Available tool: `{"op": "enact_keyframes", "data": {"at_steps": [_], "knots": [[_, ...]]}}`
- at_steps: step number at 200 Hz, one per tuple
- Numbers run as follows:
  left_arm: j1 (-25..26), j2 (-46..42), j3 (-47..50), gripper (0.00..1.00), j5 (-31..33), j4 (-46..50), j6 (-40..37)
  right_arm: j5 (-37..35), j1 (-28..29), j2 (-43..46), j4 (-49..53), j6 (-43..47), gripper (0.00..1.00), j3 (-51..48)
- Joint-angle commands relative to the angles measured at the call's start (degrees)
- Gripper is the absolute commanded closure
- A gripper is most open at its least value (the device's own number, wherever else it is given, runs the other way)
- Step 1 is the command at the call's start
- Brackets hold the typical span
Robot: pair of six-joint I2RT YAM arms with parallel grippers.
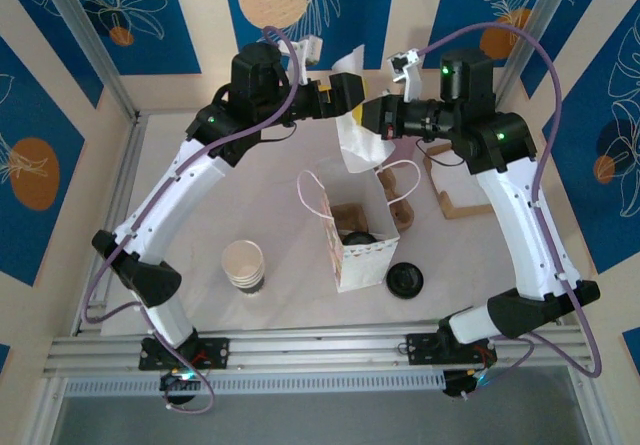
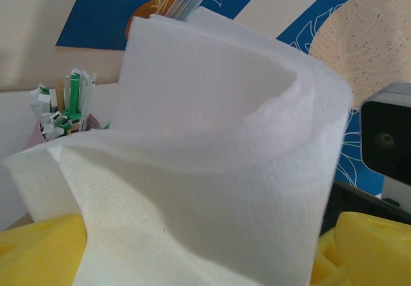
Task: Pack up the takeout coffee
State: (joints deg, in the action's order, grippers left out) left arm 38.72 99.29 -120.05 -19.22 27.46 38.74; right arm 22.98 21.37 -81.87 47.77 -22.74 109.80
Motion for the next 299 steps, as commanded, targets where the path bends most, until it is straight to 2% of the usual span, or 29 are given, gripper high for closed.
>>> {"op": "enact_keyframes", "data": {"at_steps": [1,17,33,55,104,115,132,141,160,194,218,249,284,299], "knots": [[-0.6,0.8,-0.9,0.03,-0.1,0.3,1.0,1.6,1.3,0.7,2.5,2.0,1.0,0.4],[-0.6,1.0,-0.9,0.06,-0.6,0.2,1.3,0.7,2.5,0.6,3.1,2.7,1.0,0.5],[-0.5,1.2,-0.9,0.15,-0.8,0.6,1.5,0.3,3.0,0.8,2.9,2.9,1.0,0.3],[-0.6,1.3,-0.7,0.45,-1.4,0.7,1.8,-0.5,3.4,1.3,2.3,3.0,1.0,-0.3],[-0.6,0.7,-0.2,1.0,-2.0,-0.2,2.7,-3.7,3.6,2.5,2.3,3.4,0.98,-1.9],[-0.6,0.0,0.6,1.0,-1.5,-0.9,3.1,-4.3,3.6,3.0,2.1,3.3,0.88,-2.4],[-0.6,-1.0,2.1,1.0,-0.5,-2.5,3.5,-4.6,3.7,3.9,1.8,2.8,0.81,-3.4],[-0.6,-1.7,3.0,1.0,-0.3,-3.5,3.5,-4.5,3.6,4.5,1.6,2.2,0.72,-4.1],[-0.7,-3.7,6.0,1.0,1.2,-5.9,4.1,-3.4,3.3,6.2,1.2,0.6,0.59,-6.1],[-2.0,-7.4,12.1,1.0,3.9,-13.2,8.4,5.1,3.2,9.4,-4.2,-5.2,0.41,-14.0],[-2.6,-8.4,14.5,1.0,4.4,-19.2,13.2,8.0,3.1,11.2,-10.8,-12.0,0.26,-19.6],[-3.1,-9.0,19.5,1.0,2.3,-30.6,22.5,8.8,1.9,12.4,-21.1,-21.4,0.22,-25.4],[-3.0,-10.1,24.8,1.0,0.9,-40.2,30.3,11.0,-3.0,13.4,-35.0,-32.9,0.2,-30.9],[-3.0,-10.9,27.4,1.0,1.0,-43.9,33.1,12.0,-4.6,13.4,-40.7,-37.3,0.15,-32.5]]}}
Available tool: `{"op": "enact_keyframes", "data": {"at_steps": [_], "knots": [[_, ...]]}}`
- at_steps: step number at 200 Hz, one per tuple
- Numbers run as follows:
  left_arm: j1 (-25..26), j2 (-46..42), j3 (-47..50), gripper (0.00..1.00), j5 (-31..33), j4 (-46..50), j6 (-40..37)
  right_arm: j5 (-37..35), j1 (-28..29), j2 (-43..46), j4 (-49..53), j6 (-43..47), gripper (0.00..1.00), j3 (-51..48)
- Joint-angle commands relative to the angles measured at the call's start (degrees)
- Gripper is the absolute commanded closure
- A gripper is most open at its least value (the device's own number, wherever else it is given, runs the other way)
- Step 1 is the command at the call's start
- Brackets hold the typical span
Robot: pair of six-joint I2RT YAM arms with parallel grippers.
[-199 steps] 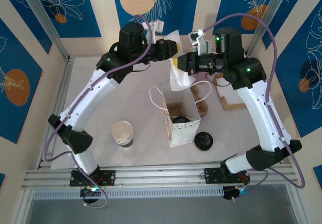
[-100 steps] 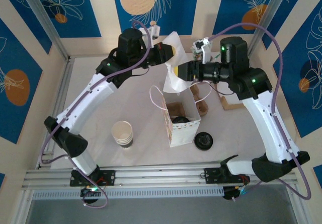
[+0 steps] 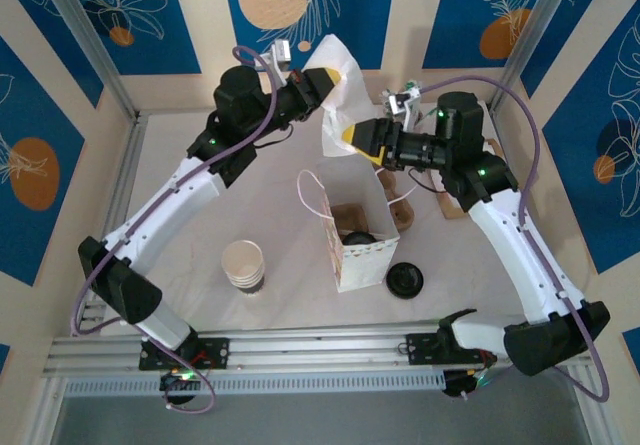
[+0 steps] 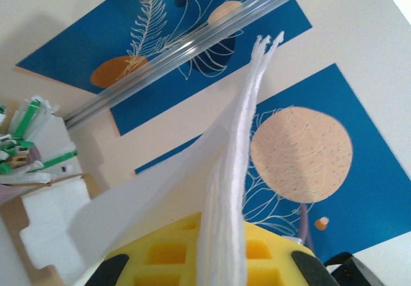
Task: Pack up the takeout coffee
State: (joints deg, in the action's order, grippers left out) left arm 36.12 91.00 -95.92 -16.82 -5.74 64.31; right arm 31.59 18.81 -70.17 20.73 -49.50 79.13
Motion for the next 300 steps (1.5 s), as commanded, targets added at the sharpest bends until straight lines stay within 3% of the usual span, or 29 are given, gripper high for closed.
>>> {"op": "enact_keyframes", "data": {"at_steps": [1,25,45,103,141,189,244,277,300], "knots": [[-0.4,-2.6,3.5,1.0,-1.3,-10.9,7.7,3.4,-2.1,1.8,-14.0,-10.8,0.14,-2.0],[-0.1,-3.2,7.5,1.0,-0.8,-16.6,11.8,3.5,-3.0,1.3,-20.0,-15.4,0.04,-2.7],[0.2,-3.1,10.1,1.0,-0.2,-21.0,14.9,3.9,-2.8,0.1,-22.3,-17.5,0.02,-2.1],[2.7,-0.7,13.0,1.0,1.9,-31.6,21.1,2.3,-2.1,-1.8,-27.7,-23.4,0.02,-3.4],[4.5,0.5,13.9,1.0,3.4,-34.9,22.7,0.4,-1.7,-2.6,-28.2,-25.3,0.08,-4.3],[6.9,1.1,15.0,1.0,5.2,-36.1,23.0,0.3,-0.9,-3.8,-34.3,-28.5,0.25,-5.1],[7.8,0.6,17.1,1.0,7.4,-35.8,22.9,0.2,-1.0,-3.6,-36.9,-29.5,0.52,-4.8],[8.0,0.5,17.2,0.83,7.8,-34.7,22.4,0.4,-1.1,-3.4,-36.8,-29.3,0.69,-4.8],[8.0,-0.2,17.4,0.59,8.1,-33.1,21.3,0.1,-1.3,-2.7,-34.9,-28.3,0.78,-4.9]]}}
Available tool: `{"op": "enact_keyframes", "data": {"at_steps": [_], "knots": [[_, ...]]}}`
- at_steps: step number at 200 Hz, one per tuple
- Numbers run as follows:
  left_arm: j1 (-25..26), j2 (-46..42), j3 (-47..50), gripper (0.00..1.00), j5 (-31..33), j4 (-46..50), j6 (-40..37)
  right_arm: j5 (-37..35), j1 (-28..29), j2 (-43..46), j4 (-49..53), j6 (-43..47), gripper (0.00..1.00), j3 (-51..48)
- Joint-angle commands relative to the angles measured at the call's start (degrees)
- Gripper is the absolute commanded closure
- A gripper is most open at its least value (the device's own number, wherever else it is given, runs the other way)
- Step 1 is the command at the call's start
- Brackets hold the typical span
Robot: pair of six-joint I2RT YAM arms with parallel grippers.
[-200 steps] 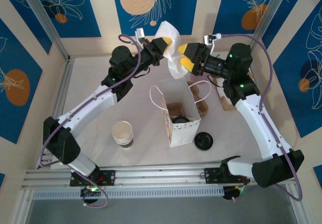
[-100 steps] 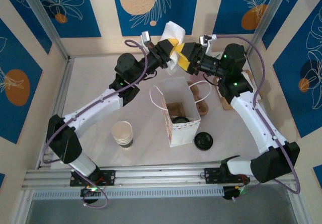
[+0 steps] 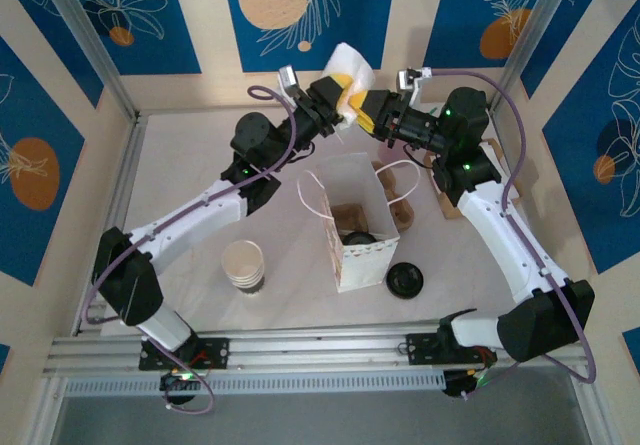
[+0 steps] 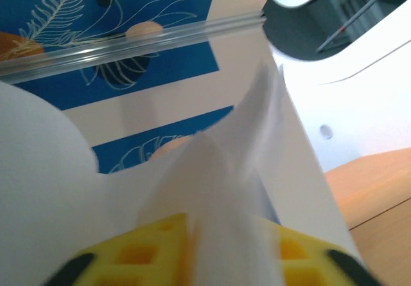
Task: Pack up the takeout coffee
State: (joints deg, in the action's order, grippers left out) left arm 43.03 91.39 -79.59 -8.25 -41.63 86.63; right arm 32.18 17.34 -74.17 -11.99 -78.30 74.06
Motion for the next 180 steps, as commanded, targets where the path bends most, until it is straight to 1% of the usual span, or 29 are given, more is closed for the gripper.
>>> {"op": "enact_keyframes", "data": {"at_steps": [1,11,29,43,55,61,93,122,157,180], "knots": [[1.1,-0.6,1.1,0.58,-0.5,2.9,-1.2,-0.5,0.1,1.4,-2.0,0.6,0.79,0.2],[1.1,-1.0,1.0,0.47,-0.4,4.2,-1.9,-0.8,-0.3,1.9,-0.5,1.5,0.82,0.2],[1.0,-2.2,1.5,0.22,0.3,6.5,-3.4,-0.9,-1.1,3.2,3.3,3.4,0.87,0.6],[0.8,-3.5,2.0,0.12,1.2,9.1,-5.3,-1.5,-1.7,4.6,8.4,6.2,0.91,1.4],[0.5,-4.8,2.3,0.07,1.7,11.4,-6.9,-2.4,-1.9,5.9,13.4,9.5,0.92,2.6],[0.3,-5.4,2.4,0.06,1.9,12.4,-7.8,-2.7,-1.9,6.5,16.1,11.1,0.94,3.3],[-1.3,-8.7,3.6,0.0,2.6,17.7,-11.4,-5.8,-1.5,8.1,31.2,21.2,0.96,8.3],[-2.9,-13.2,5.2,0.0,4.1,23.2,-16.1,-9.1,0.3,7.1,45.0,30.8,0.98,14.9],[-6.0,-19.6,5.3,0.0,4.5,33.9,-23.5,-14.6,4.5,4.2,59.5,41.0,1.0,23.4],[-8.9,-23.2,5.5,0.0,3.3,40.2,-27.0,-19.9,8.0,1.3,67.9,46.2,1.0,29.1]]}}
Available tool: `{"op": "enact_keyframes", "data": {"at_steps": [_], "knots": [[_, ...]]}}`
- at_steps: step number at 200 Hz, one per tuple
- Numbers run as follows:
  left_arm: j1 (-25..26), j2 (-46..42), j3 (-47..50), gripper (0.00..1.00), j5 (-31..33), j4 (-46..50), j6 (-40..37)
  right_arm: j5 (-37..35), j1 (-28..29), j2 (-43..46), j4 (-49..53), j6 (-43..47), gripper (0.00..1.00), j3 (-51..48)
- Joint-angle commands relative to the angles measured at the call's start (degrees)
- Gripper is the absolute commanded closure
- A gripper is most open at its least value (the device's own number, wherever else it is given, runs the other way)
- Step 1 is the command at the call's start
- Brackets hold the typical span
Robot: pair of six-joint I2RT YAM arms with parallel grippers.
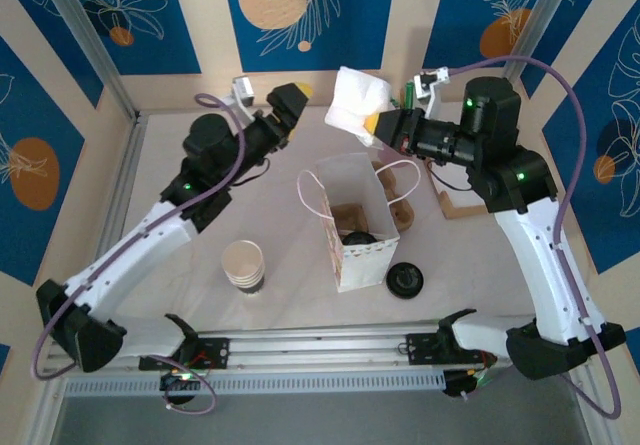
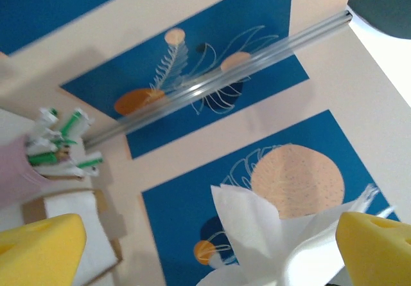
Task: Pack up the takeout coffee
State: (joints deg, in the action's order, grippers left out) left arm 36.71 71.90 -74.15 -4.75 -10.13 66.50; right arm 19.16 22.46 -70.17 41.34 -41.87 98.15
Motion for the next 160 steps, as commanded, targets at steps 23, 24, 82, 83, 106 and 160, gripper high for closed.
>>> {"op": "enact_keyframes", "data": {"at_steps": [23,24,82,83,106,160], "knots": [[-5.1,-6.3,0.2,0.0,-1.9,13.4,-9.1,-12.9,6.9,-6.2,22.6,14.1,1.0,10.6],[-5.2,-6.4,0.3,0.0,-2.0,13.6,-9.1,-13.1,7.1,-6.3,23.1,14.2,1.0,10.7],[-7.1,-5.3,-6.9,0.01,-11.9,25.8,-20.4,-27.5,17.4,-15.5,36.8,18.1,1.0,20.9],[-7.1,-5.3,-7.0,0.01,-12.0,26.1,-20.7,-27.8,17.6,-15.7,37.1,18.1,1.0,20.9],[-7.1,-5.5,-8.5,0.01,-11.9,31.7,-25.2,-33.7,20.3,-19.7,41.9,17.8,1.0,24.4],[-7.1,-5.9,-7.7,0.01,-12.1,34.1,-27.1,-42.9,21.9,-22.2,45.3,15.4,1.0,26.1]]}}
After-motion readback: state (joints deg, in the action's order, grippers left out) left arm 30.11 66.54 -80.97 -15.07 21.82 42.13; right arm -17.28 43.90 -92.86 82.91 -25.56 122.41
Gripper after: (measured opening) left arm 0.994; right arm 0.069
